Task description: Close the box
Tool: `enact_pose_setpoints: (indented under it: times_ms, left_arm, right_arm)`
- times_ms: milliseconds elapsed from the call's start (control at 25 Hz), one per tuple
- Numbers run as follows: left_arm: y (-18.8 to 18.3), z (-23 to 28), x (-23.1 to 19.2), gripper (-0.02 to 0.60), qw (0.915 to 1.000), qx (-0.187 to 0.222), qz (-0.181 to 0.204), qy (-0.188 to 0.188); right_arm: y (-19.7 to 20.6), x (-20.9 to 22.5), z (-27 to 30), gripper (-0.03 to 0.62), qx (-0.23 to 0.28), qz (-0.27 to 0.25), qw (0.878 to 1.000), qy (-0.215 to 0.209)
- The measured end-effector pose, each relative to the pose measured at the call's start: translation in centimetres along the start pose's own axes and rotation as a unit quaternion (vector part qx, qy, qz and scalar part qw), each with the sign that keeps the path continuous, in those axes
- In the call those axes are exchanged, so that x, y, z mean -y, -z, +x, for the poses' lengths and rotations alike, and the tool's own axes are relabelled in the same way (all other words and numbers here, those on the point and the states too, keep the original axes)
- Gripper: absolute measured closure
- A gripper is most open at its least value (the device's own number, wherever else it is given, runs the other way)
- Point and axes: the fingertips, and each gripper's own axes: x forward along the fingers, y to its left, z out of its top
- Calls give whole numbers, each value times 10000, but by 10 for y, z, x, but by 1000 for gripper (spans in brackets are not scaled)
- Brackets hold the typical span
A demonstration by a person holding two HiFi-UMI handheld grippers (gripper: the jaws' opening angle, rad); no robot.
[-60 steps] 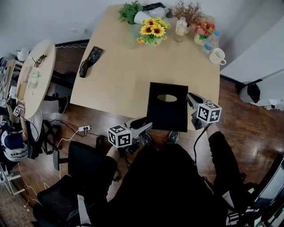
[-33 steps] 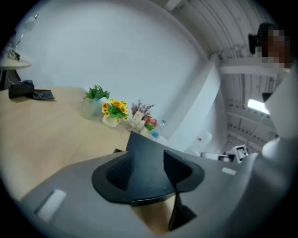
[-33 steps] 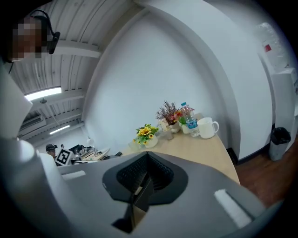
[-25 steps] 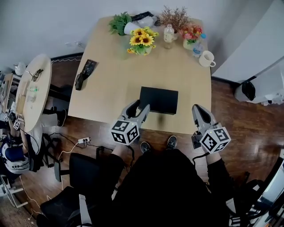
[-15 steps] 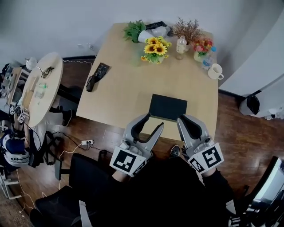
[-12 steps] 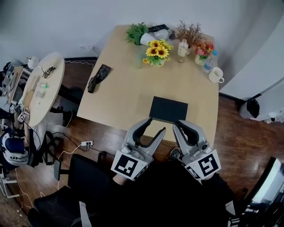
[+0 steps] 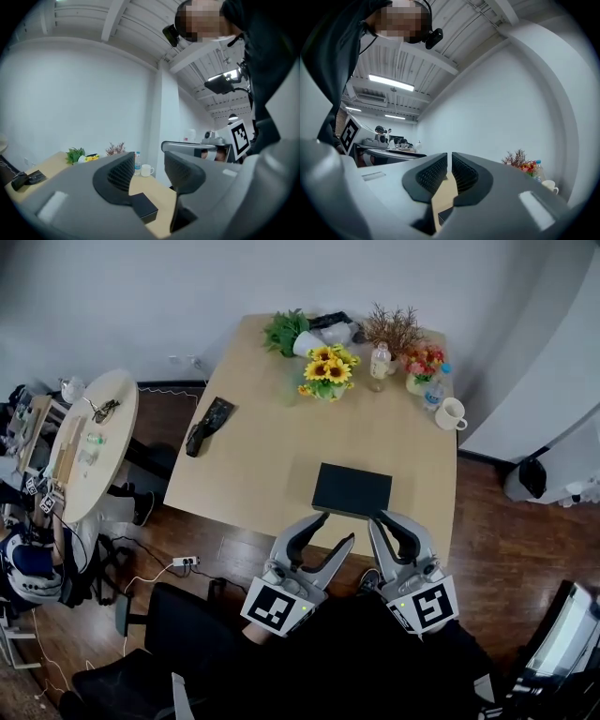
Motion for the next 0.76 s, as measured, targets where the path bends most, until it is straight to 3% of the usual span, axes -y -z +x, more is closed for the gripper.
enact_pose_setpoints:
  times_ms: [760]
  left_arm:
    - [11, -2, 6, 400, 9999, -130, -78, 45]
  right_arm:
    - [6, -2, -9, 577, -70, 66, 10000, 22]
